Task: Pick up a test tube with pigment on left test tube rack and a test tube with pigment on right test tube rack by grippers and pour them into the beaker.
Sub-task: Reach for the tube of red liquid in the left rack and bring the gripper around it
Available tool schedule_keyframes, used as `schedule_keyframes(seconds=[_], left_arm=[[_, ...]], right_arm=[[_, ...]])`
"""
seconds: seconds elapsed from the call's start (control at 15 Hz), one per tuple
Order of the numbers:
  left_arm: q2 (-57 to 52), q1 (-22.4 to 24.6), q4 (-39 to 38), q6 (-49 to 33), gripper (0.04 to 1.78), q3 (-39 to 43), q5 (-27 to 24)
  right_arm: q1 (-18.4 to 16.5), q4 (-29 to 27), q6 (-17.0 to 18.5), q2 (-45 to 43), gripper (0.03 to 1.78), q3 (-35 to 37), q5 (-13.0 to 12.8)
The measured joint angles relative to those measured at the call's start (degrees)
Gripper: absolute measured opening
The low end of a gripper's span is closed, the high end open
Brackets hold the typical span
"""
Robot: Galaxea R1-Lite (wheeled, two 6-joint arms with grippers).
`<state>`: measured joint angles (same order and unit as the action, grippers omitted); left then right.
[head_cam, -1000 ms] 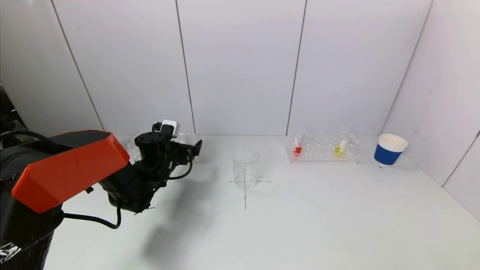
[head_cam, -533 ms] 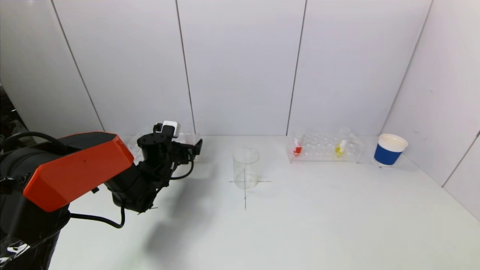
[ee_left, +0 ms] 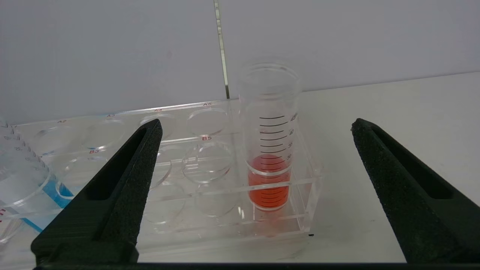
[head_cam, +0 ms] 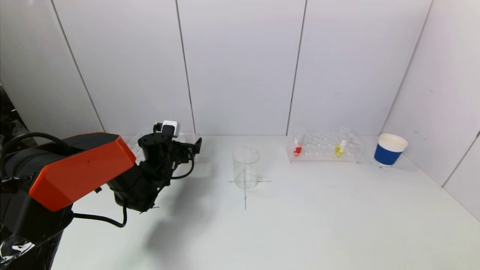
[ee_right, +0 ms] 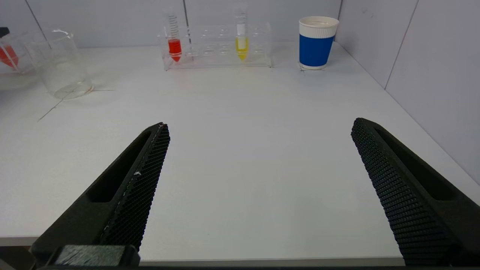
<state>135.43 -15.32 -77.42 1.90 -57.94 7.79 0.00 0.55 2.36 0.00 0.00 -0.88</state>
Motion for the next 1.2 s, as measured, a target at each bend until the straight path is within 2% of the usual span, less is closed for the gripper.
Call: schedule_keyframes(seconds=[1.2], left_arm=[[3.41,-0.33,0.46,1.07,1.76,-5.34,0.30]], right_arm=[[0.00,-0.02,0.00,0.00,1.76,0.00,-0.02]])
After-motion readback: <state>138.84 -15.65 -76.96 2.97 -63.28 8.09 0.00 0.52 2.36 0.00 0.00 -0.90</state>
